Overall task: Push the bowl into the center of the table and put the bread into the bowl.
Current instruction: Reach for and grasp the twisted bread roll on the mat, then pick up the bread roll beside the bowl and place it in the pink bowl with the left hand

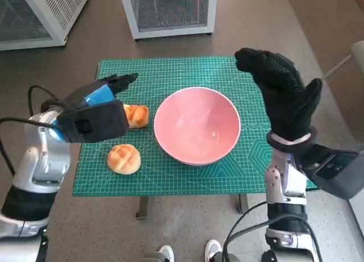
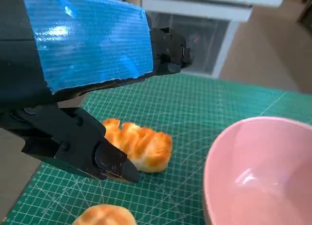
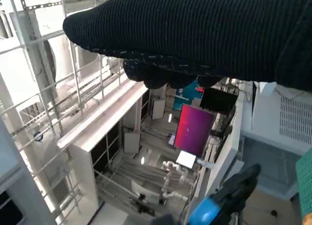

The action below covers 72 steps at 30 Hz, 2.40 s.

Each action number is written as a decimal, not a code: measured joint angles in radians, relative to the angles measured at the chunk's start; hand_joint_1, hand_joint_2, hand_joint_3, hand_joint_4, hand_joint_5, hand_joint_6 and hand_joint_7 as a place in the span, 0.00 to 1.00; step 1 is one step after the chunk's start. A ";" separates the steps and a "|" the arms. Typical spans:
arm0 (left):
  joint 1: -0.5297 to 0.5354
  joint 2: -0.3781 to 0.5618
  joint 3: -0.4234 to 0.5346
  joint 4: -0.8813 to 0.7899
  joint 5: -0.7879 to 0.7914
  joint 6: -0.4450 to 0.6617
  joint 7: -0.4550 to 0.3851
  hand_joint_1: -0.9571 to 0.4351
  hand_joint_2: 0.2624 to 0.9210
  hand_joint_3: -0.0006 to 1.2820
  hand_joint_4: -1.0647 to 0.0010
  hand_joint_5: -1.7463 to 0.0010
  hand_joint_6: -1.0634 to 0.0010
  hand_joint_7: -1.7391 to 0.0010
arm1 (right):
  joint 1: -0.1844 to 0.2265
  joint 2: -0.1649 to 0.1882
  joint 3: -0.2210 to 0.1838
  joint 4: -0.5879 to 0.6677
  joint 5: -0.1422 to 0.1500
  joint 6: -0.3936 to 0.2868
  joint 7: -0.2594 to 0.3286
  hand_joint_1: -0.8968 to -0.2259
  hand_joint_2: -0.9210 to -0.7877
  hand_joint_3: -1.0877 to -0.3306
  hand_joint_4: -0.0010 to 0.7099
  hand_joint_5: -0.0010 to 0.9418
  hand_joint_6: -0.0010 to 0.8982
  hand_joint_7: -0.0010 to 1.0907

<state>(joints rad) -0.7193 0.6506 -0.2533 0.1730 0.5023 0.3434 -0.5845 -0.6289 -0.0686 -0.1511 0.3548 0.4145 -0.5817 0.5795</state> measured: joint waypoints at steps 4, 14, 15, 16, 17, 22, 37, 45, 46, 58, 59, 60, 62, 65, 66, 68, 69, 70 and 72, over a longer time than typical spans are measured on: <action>-0.039 -0.022 -0.040 0.097 0.038 -0.002 0.022 0.70 0.74 0.01 0.97 1.00 0.81 0.98 | 0.007 0.001 0.003 -0.003 0.005 0.000 0.000 0.76 0.00 0.73 0.71 0.00 0.18 0.77; -0.141 -0.085 -0.117 0.402 0.101 -0.065 0.116 0.67 0.74 0.01 0.93 0.99 0.78 0.98 | 0.017 -0.002 0.007 -0.006 0.008 0.000 0.002 0.76 0.00 0.73 0.71 0.00 0.17 0.78; -0.151 -0.092 -0.124 0.432 0.108 -0.073 0.128 0.67 0.74 0.00 0.93 0.99 0.77 0.98 | 0.018 -0.002 0.007 -0.006 0.010 0.000 0.002 0.76 0.00 0.73 0.71 0.00 0.17 0.78; -0.163 -0.101 -0.130 0.466 0.114 -0.080 0.139 0.67 0.74 0.00 0.93 0.99 0.77 0.98 | 0.018 -0.003 0.007 -0.007 0.011 0.000 0.002 0.76 0.00 0.73 0.71 0.00 0.17 0.78; -0.173 -0.109 -0.136 0.497 0.118 -0.087 0.151 0.67 0.74 0.00 0.92 0.99 0.77 0.98 | 0.019 -0.003 0.007 -0.007 0.012 0.001 0.002 0.76 0.00 0.73 0.71 0.00 0.17 0.78; -0.226 -0.154 -0.168 0.657 0.131 -0.122 0.206 0.66 0.75 0.00 0.89 0.99 0.75 0.98 | 0.021 -0.003 0.007 -0.007 0.013 0.001 0.002 0.76 0.00 0.73 0.71 0.00 0.17 0.77; -0.320 -0.259 -0.229 0.987 0.156 -0.216 0.316 0.70 0.85 0.01 0.46 0.84 0.47 0.96 | 0.031 -0.002 0.008 -0.017 0.012 0.000 -0.001 0.76 0.00 0.73 0.72 0.01 0.18 0.77; -0.332 -0.260 -0.255 1.044 0.167 -0.280 0.376 0.75 0.99 0.08 0.38 0.31 0.43 0.54 | 0.037 -0.002 0.009 -0.026 0.012 0.000 -0.002 0.75 0.00 0.73 0.73 0.01 0.18 0.77; -0.332 -0.259 -0.258 1.047 0.169 -0.288 0.384 0.73 0.99 0.08 0.37 0.29 0.44 0.47 | 0.038 -0.002 0.009 -0.026 0.012 0.000 -0.002 0.75 0.00 0.73 0.73 0.01 0.18 0.77; -0.332 -0.245 -0.279 1.063 0.174 -0.370 0.437 0.69 1.00 0.07 0.37 0.32 0.43 0.32 | 0.041 0.000 0.009 -0.027 0.013 0.000 -0.002 0.75 0.00 0.74 0.73 0.01 0.18 0.76; -0.332 -0.243 -0.279 1.063 0.174 -0.376 0.438 0.69 1.00 0.07 0.37 0.32 0.43 0.31 | 0.041 0.000 0.009 -0.027 0.013 0.000 -0.002 0.75 0.00 0.74 0.73 0.01 0.18 0.76; -0.332 -0.241 -0.279 1.063 0.174 -0.381 0.440 0.69 1.00 0.07 0.37 0.32 0.43 0.31 | 0.041 0.001 0.010 -0.027 0.013 0.000 -0.001 0.75 0.00 0.74 0.73 0.01 0.18 0.76; -0.332 -0.237 -0.279 1.063 0.173 -0.389 0.444 0.69 1.00 0.07 0.38 0.32 0.43 0.32 | 0.041 0.002 0.011 -0.027 0.014 0.000 -0.001 0.75 0.00 0.73 0.73 0.01 0.18 0.77; -0.332 -0.227 -0.277 1.063 0.170 -0.398 0.448 0.69 1.00 0.07 0.39 0.32 0.42 0.32 | 0.041 0.004 0.012 -0.027 0.014 0.000 -0.001 0.76 0.00 0.73 0.73 0.01 0.18 0.77; -0.332 -0.224 -0.276 1.062 0.169 -0.400 0.449 0.69 1.00 0.07 0.39 0.31 0.42 0.32 | 0.041 0.004 0.012 -0.027 0.014 0.001 -0.001 0.76 0.00 0.73 0.73 0.01 0.18 0.77; -0.332 -0.215 -0.272 1.061 0.168 -0.404 0.450 0.69 1.00 0.07 0.39 0.31 0.41 0.32 | 0.041 0.004 0.013 -0.027 0.014 0.001 -0.001 0.76 0.00 0.73 0.74 0.01 0.18 0.77; -0.332 -0.210 -0.269 1.058 0.167 -0.406 0.450 0.69 1.00 0.07 0.40 0.31 0.41 0.32 | 0.041 0.005 0.013 -0.027 0.014 0.001 -0.001 0.76 0.00 0.73 0.74 0.01 0.18 0.77; -0.332 -0.204 -0.265 1.055 0.165 -0.408 0.450 0.69 1.00 0.07 0.40 0.31 0.41 0.32 | 0.041 0.005 0.013 -0.027 0.015 0.001 -0.001 0.76 0.00 0.73 0.74 0.01 0.18 0.77; -0.332 -0.191 -0.255 1.041 0.161 -0.409 0.450 0.69 1.00 0.07 0.40 0.31 0.41 0.32 | 0.041 0.005 0.014 -0.027 0.015 0.001 0.000 0.76 0.00 0.73 0.74 0.01 0.17 0.78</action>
<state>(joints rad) -1.0510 0.4592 -0.5087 1.2144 0.6638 -0.0656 -0.1347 -0.5878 -0.0634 -0.1370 0.3278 0.4295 -0.5804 0.5793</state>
